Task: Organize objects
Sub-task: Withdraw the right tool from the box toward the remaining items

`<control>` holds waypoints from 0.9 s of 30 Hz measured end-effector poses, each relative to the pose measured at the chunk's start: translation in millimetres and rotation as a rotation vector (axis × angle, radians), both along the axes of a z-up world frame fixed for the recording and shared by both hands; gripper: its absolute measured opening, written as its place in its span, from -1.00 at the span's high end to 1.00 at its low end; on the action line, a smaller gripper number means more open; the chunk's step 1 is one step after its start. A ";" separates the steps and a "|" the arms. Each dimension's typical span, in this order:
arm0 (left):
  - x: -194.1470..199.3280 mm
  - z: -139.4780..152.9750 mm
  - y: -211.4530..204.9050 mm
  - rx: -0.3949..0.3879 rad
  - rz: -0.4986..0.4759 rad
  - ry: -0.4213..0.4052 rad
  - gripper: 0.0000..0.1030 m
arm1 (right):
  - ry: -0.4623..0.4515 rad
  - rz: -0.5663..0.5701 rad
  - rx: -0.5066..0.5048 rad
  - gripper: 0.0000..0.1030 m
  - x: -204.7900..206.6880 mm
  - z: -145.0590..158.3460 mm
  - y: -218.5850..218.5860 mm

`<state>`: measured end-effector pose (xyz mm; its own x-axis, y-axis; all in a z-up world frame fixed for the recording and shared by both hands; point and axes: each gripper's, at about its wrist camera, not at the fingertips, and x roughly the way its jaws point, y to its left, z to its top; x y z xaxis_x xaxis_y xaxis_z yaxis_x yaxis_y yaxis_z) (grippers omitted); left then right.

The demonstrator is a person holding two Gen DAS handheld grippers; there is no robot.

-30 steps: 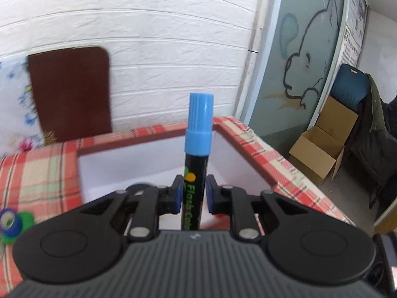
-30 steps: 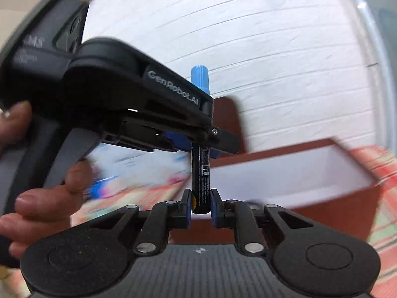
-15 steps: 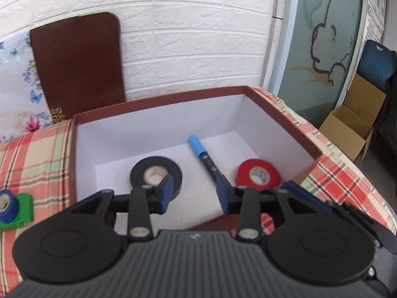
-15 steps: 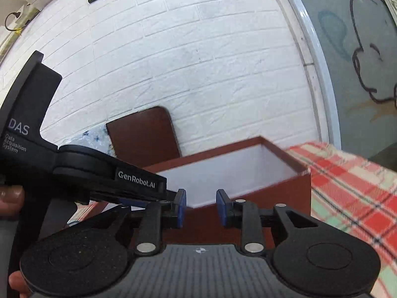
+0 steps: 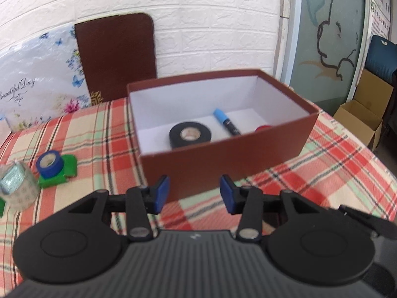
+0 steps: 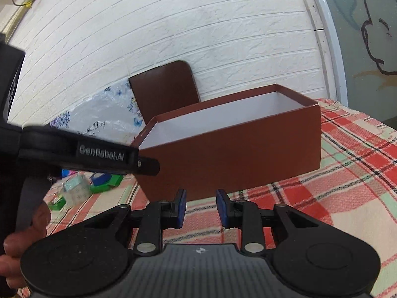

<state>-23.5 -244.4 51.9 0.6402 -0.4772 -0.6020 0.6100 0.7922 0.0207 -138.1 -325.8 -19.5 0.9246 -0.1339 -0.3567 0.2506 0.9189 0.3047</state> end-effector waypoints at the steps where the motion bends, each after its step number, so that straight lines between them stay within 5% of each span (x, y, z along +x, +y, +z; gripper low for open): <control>1: -0.1 -4.2 4.7 0.006 0.009 0.008 0.07 | 0.007 0.003 0.000 0.44 1.4 -0.1 1.6; 19: 19.1 -46.8 63.4 0.039 0.147 0.071 0.07 | 0.086 0.067 -0.064 0.44 13.5 -7.1 33.6; 27: 23.0 -47.6 78.0 0.025 0.166 0.072 0.02 | 0.029 0.007 -0.096 0.43 7.7 4.4 38.8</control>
<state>-0.6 -166.4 4.2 0.6639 -0.3531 -0.6593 0.4717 0.8817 0.0028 -130.5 -287.0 -15.2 0.9151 -0.1622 -0.3690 0.2513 0.9453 0.2077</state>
